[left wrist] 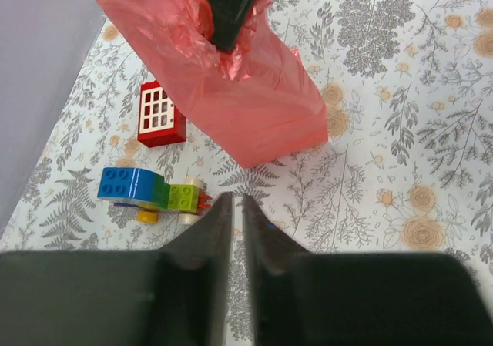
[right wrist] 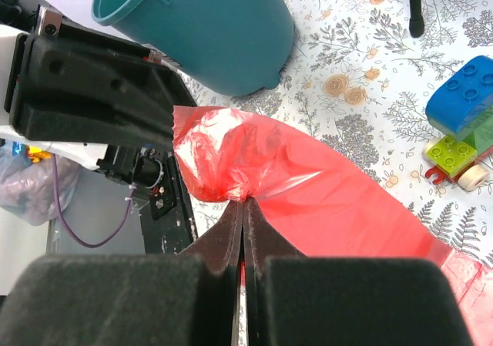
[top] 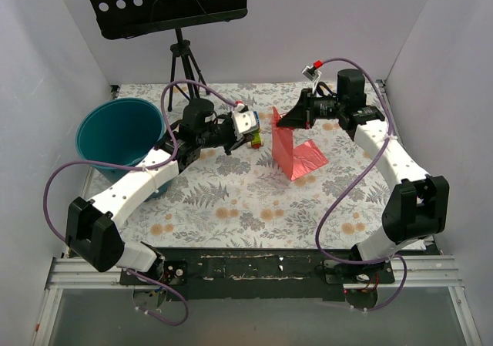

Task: Put the trash bags into the trash bin

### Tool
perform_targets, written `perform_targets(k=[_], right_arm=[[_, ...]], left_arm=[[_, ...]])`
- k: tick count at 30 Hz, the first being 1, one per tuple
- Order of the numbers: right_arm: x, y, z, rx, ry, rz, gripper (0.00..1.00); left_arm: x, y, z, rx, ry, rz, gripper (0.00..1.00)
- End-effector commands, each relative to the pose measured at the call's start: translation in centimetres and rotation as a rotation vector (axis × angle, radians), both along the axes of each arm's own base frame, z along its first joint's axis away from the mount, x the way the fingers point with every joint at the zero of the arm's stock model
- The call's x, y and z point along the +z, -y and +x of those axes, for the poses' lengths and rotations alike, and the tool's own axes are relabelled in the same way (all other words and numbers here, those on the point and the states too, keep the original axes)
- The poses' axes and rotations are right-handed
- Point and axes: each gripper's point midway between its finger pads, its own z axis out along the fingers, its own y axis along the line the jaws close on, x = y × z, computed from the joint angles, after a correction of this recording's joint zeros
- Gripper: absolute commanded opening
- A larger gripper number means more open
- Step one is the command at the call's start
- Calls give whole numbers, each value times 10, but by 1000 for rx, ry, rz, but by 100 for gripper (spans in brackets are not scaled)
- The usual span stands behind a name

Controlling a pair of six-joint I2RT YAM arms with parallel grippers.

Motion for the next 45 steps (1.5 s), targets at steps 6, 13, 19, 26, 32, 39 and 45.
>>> perform_targets(k=[6,13,19,26,32,39,45], right_arm=[[12,3,-6,-22,68,-15,1],[14,3,-6,-22,74,-13,1],[16,1,-6,-19,81,-8,1],[13,0,-9,-10,77,-7,1],[5,2,-11,-25,56,-20,1],[-14,32,19,-254,59,-161,1],[-5,27,12,-186,61,-121,60]], left_arm=[[78,30,2,91,-274,-357,63],[79,48,11,82,-380,-405,53],[72,52,16,76,-396,-390,51],[64,53,28,93,-341,-360,24],[42,46,34,146,-333,-300,0],[41,30,33,191,-316,-265,0],[38,30,28,175,-328,-266,0]])
